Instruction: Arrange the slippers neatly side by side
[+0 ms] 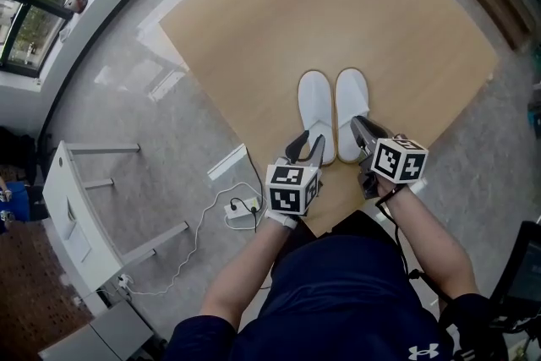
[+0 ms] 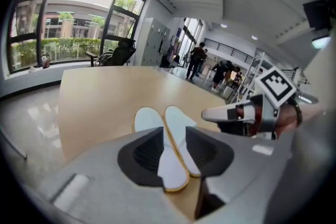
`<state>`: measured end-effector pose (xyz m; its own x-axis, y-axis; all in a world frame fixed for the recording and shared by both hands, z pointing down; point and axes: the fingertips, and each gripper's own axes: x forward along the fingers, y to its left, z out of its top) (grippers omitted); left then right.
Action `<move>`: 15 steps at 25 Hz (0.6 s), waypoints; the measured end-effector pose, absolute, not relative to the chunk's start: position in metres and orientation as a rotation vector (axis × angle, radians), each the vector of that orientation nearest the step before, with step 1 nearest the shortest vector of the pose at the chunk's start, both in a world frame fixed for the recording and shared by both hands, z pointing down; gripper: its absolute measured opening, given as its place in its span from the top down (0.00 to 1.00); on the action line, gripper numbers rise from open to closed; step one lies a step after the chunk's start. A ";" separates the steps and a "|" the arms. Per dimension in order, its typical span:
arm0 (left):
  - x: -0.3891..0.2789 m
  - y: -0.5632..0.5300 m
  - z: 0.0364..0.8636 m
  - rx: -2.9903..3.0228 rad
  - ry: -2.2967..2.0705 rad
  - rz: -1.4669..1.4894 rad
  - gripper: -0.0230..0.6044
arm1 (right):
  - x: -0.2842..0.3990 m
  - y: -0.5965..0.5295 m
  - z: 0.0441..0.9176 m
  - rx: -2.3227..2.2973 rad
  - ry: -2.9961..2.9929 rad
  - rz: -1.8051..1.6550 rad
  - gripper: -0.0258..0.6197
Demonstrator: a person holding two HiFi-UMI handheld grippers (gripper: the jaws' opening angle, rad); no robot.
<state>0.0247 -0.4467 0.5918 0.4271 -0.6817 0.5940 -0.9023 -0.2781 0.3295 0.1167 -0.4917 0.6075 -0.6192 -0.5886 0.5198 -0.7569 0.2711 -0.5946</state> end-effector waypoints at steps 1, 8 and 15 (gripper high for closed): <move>0.023 -0.442 0.576 2.069 -1.338 0.408 0.77 | 0.117 -0.487 0.594 1.227 -2.385 1.271 0.90; 0.017 -0.402 0.480 2.231 -1.411 0.169 0.96 | 0.129 -0.451 0.505 1.179 -2.603 1.147 0.94; 0.033 -0.392 0.455 2.288 -1.366 0.082 0.96 | 0.116 -0.412 0.461 1.166 -2.703 0.870 0.94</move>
<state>0.0329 -0.3918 0.4546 0.5024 -0.8165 0.2846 -0.8448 -0.3934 0.3627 0.1165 -0.4116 0.4610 -0.7091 -0.6478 0.2785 -0.6886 0.5513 -0.4710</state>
